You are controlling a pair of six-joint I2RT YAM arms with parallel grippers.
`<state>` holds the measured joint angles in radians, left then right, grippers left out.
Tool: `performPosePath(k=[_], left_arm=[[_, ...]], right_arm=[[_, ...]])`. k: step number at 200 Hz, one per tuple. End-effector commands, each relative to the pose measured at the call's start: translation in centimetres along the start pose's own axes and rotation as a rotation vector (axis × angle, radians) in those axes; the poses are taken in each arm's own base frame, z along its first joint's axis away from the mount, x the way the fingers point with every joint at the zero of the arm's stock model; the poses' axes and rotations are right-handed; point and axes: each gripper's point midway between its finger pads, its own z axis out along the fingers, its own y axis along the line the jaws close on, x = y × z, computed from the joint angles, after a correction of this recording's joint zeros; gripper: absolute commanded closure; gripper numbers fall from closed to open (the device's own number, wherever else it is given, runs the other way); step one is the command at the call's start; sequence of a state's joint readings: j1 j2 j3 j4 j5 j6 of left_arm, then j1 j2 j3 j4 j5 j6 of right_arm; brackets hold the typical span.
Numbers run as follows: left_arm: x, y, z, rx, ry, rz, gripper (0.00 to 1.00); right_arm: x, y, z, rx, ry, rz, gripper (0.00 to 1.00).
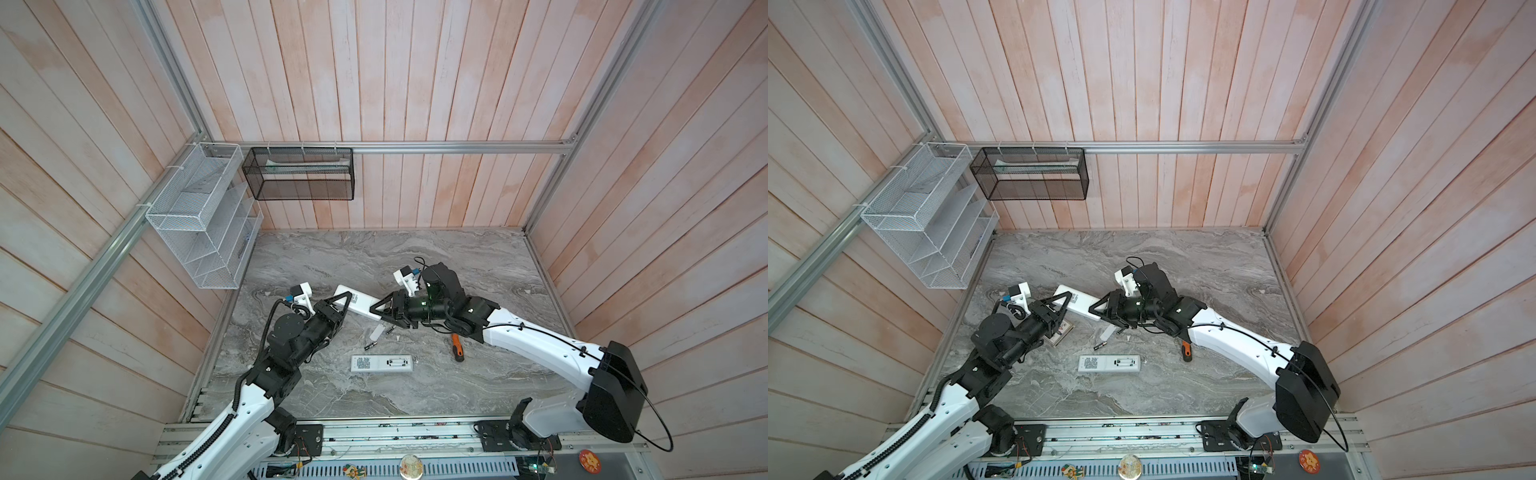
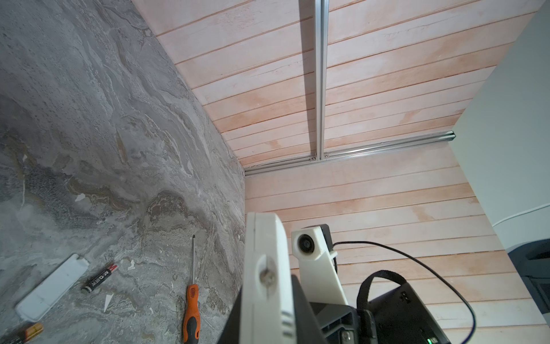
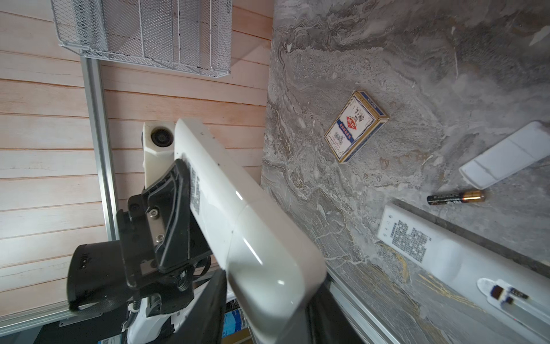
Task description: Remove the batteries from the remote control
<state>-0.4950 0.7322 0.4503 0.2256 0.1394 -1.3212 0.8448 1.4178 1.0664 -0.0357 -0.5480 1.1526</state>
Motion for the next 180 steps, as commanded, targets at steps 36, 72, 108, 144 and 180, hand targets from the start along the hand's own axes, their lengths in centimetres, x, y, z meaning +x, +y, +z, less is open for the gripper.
performPosePath(k=[36,72,108,144,180], left_arm=[[-0.1,-1.3,-0.3,0.048,-0.008,-0.001,0.93],[0.0,-1.2,-0.3,0.047,-0.006,-0.004,0.92],[-0.1,-1.2,-0.4,0.049,-0.013,-0.009,0.92],[-0.2,-1.0,-0.7,0.050,-0.020,-0.018,0.92],[0.3,-1.0,-0.3,0.068,0.004,-0.029,0.93]], right_arm=[[0.0,0.5,-0.4,-0.028,-0.021,-0.015,0.63],[0.0,0.3,-0.7,-0.028,-0.033,-0.007,0.66],[-0.1,0.4,-1.0,-0.031,-0.042,-0.009,0.66],[-0.1,0.3,-1.3,-0.034,-0.049,-0.006,0.67],[-0.4,1.1,-0.9,-0.049,-0.034,-0.017,0.51]])
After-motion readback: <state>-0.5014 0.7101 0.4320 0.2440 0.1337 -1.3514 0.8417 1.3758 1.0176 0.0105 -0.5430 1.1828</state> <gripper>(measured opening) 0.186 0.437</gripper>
